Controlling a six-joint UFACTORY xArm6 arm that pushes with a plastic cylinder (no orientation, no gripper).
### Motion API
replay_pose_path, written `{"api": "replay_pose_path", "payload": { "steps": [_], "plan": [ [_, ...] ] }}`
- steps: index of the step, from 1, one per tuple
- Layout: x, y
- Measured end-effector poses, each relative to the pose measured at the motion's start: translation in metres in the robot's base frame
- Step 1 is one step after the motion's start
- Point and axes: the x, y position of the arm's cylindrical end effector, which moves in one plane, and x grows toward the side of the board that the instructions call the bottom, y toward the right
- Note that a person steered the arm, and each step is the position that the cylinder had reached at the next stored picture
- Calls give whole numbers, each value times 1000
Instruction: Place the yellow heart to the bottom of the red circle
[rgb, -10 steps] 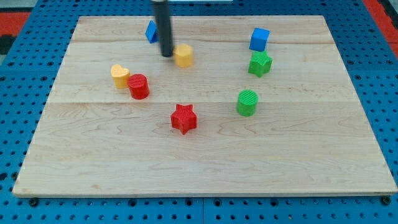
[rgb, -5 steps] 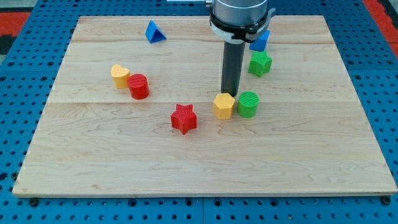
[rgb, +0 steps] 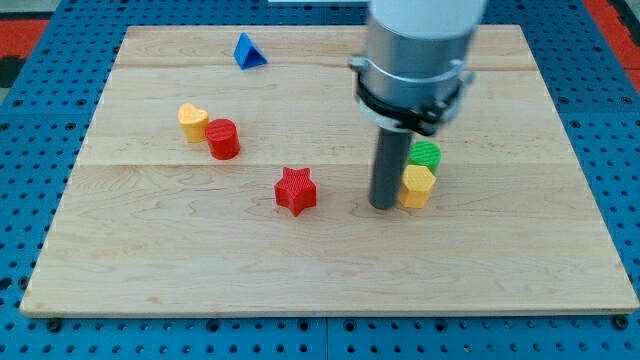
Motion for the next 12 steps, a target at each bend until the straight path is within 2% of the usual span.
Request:
{"api": "replay_pose_path", "payload": {
  "steps": [1, 2, 3, 4, 5, 7, 8, 9, 10, 12],
  "plan": [
    [-29, -21],
    [-21, 36],
    [30, 56],
    [36, 48],
    [3, 4],
    [2, 65],
    [50, 109],
    [46, 102],
    [14, 68],
    [14, 69]
  ]
}}
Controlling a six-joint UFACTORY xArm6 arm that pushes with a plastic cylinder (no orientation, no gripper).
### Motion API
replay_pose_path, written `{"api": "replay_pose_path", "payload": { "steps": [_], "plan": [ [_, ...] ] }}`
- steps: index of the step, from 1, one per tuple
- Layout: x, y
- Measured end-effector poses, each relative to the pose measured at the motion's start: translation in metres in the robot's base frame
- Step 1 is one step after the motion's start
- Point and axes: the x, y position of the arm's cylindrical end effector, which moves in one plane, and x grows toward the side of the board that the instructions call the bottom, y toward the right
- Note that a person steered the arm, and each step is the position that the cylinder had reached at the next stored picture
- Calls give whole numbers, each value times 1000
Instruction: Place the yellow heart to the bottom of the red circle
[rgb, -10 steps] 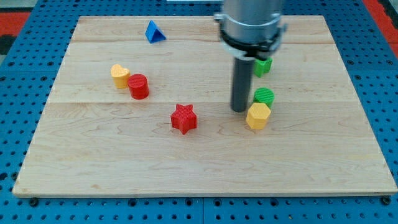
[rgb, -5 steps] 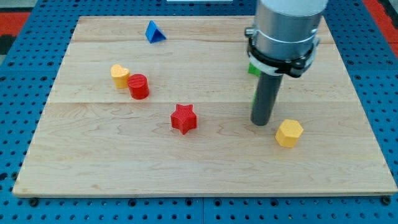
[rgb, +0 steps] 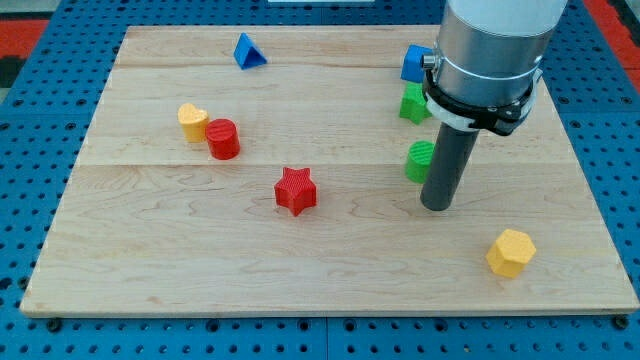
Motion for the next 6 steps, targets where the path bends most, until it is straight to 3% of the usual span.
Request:
{"api": "replay_pose_path", "payload": {
  "steps": [4, 5, 6],
  "plan": [
    [-2, -59],
    [-42, -85],
    [-108, -140]
  ]
}}
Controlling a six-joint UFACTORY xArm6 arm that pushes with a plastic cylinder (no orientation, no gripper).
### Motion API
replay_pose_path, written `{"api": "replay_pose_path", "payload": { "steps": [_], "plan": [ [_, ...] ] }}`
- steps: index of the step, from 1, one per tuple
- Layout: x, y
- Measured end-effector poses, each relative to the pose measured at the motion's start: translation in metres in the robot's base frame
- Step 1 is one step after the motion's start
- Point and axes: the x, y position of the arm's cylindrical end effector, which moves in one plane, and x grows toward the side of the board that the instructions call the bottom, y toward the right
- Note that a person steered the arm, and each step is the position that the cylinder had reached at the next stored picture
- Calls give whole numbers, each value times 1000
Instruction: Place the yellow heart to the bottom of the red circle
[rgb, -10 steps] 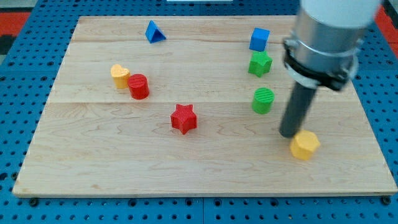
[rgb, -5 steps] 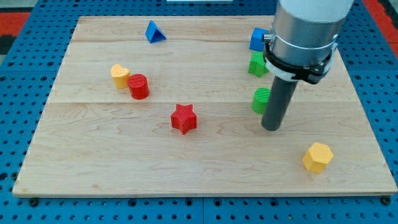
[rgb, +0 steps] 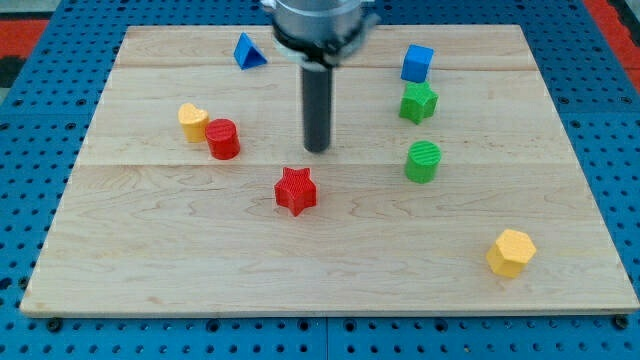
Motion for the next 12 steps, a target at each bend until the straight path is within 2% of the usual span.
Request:
{"api": "replay_pose_path", "payload": {
  "steps": [1, 2, 3, 4, 5, 7, 8, 9, 10, 11, 12],
  "plan": [
    [-66, -50],
    [-69, -160],
    [-61, -217],
    [-50, -218],
    [-49, -211],
    [11, -118],
    [12, -90],
    [-18, -92],
    [-30, -65],
    [-13, 2],
    [13, -4]
  ]
}}
